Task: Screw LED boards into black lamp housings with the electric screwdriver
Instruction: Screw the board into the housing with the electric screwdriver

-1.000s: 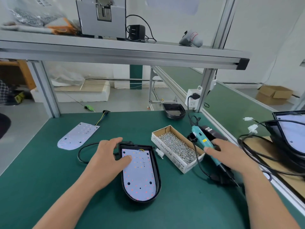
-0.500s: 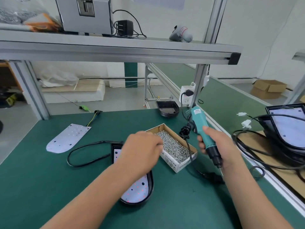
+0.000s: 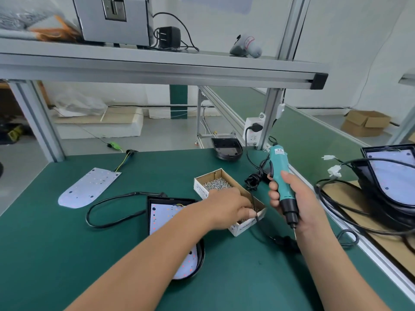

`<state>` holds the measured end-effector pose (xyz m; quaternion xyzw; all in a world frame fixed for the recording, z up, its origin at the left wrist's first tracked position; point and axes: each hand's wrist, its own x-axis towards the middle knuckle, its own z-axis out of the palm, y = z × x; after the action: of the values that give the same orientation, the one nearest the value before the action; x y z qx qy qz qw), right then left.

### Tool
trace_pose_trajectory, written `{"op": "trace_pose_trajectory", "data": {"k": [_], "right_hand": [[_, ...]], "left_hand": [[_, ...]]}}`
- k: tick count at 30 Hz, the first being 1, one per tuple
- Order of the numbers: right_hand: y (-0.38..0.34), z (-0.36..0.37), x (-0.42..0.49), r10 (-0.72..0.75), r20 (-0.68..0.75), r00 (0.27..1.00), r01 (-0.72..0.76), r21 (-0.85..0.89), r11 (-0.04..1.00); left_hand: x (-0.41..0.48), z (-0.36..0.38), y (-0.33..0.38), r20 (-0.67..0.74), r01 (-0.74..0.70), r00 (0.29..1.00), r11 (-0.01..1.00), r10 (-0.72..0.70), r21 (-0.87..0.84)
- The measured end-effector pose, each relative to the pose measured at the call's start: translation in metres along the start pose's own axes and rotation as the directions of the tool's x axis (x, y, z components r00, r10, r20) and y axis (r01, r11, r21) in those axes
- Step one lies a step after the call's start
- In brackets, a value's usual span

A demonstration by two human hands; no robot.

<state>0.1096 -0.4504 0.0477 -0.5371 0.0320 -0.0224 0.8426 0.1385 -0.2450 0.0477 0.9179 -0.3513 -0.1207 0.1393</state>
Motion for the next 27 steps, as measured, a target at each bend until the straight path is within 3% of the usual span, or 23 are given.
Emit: {"op": "trace_pose_trajectory", "data": {"k": [3, 8, 19, 27], "right_hand": [[0.000, -0.003, 0.001, 0.003, -0.013, 1.000, -0.003, 0.014, 1.000], [0.000, -0.004, 0.003, 0.001, -0.021, 1.000, -0.001, 0.017, 1.000], [0.002, -0.004, 0.003, -0.014, -0.028, 1.000, 0.014, 0.007, 1.000], [0.003, -0.001, 0.003, -0.010, -0.027, 1.000, 0.010, 0.004, 1.000]], "left_hand": [[0.004, -0.003, -0.015, 0.020, -0.093, 0.996, 0.995, 0.092, 0.020], [0.009, -0.009, -0.027, 0.015, -0.129, 0.992, 0.991, 0.128, 0.034], [0.001, -0.007, -0.025, -0.113, 0.005, 0.994, 1.000, -0.007, -0.022], [-0.007, -0.009, -0.023, -0.205, 0.000, 0.979, 0.994, -0.023, -0.112]]}}
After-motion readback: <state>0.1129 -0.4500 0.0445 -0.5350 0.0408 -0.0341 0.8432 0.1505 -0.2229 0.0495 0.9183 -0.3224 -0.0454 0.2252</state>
